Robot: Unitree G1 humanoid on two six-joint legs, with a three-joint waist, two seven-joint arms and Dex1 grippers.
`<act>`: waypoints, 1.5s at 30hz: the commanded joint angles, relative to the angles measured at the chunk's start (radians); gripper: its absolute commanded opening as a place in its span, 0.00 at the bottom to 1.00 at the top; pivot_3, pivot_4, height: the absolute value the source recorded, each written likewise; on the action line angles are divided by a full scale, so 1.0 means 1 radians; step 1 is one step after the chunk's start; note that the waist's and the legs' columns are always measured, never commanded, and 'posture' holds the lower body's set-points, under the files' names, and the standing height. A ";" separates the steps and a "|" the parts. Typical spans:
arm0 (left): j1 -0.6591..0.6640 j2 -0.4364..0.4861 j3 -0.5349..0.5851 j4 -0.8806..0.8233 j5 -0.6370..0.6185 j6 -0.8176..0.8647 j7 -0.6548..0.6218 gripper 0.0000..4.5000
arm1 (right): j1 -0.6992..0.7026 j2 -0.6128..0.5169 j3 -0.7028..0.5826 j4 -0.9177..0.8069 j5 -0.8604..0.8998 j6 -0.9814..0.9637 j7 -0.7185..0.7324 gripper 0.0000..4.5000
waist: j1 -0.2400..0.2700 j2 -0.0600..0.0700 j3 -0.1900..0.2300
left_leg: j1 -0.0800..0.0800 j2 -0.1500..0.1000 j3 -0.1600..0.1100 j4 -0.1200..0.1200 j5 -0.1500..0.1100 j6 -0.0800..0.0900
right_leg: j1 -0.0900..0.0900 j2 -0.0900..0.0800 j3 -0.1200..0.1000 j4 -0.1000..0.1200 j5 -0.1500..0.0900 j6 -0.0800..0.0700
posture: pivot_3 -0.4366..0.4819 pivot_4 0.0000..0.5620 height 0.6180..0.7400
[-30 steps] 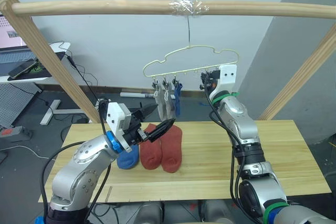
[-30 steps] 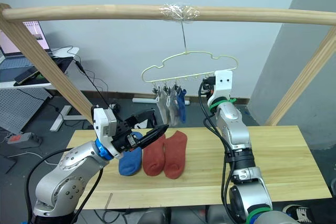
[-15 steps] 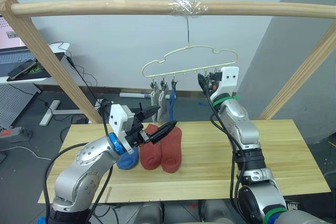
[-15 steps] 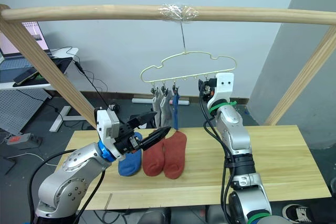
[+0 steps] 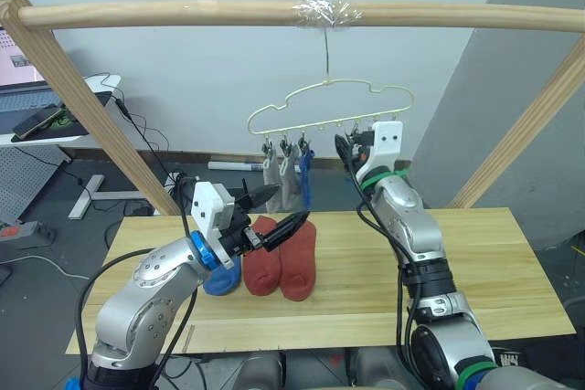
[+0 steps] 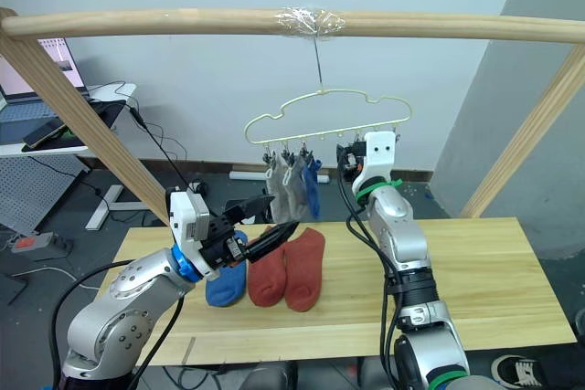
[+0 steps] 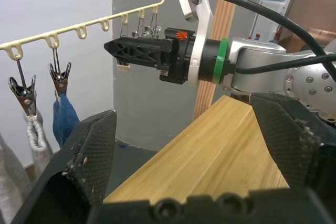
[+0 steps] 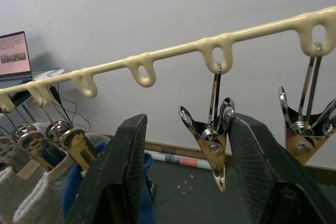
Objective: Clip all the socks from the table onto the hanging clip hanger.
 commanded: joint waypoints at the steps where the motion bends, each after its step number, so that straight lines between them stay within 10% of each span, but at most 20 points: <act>1: 0.003 0.003 0.005 -0.056 -0.004 -0.008 0.005 1.00 | -0.039 0.010 0.002 0.002 -0.007 -0.044 0.001 0.53 | 0.000 0.000 0.000 | 0.000 0.000 0.000 0.000 0.000 0.000 | 0.000 0.000 0.000 0.000 0.000 0.000 | 0.50 0.16 1.00; 19: 0.008 -0.006 0.004 -0.050 0.003 -0.013 0.005 1.00 | -0.047 0.008 0.005 0.034 -0.019 -0.073 0.003 0.53 | 0.000 0.000 0.000 | 0.000 0.001 0.000 0.000 0.000 0.000 | 0.000 0.001 0.001 0.001 0.000 0.000 | 0.50 0.17 1.00; 28: 0.001 -0.008 0.015 -0.044 -0.004 -0.011 0.011 1.00 | -0.060 -0.004 -0.006 0.069 -0.039 -0.070 -0.008 0.03 | 0.000 0.000 0.000 | 0.001 0.001 0.000 0.001 0.000 0.000 | 0.000 0.001 0.001 0.002 0.000 0.000 | 0.51 0.17 1.00; 33: 0.012 0.002 0.001 -0.040 0.016 -0.008 0.014 1.00 | -0.068 -0.005 -0.020 0.065 -0.025 -0.069 -0.005 0.00 | 0.001 0.000 0.000 | 0.003 0.001 0.001 0.001 0.000 0.000 | 0.000 0.002 0.002 0.006 0.000 0.000 | 0.51 0.18 1.00; 45: -0.097 -0.054 -0.246 0.473 0.443 -0.156 0.083 1.00 | -0.009 -0.083 -0.019 -0.118 0.043 0.178 0.066 0.00 | 0.000 0.000 0.000 | 0.011 0.002 0.013 0.001 0.000 0.000 | 0.001 0.005 0.016 0.010 0.000 0.002 | 0.46 0.21 1.00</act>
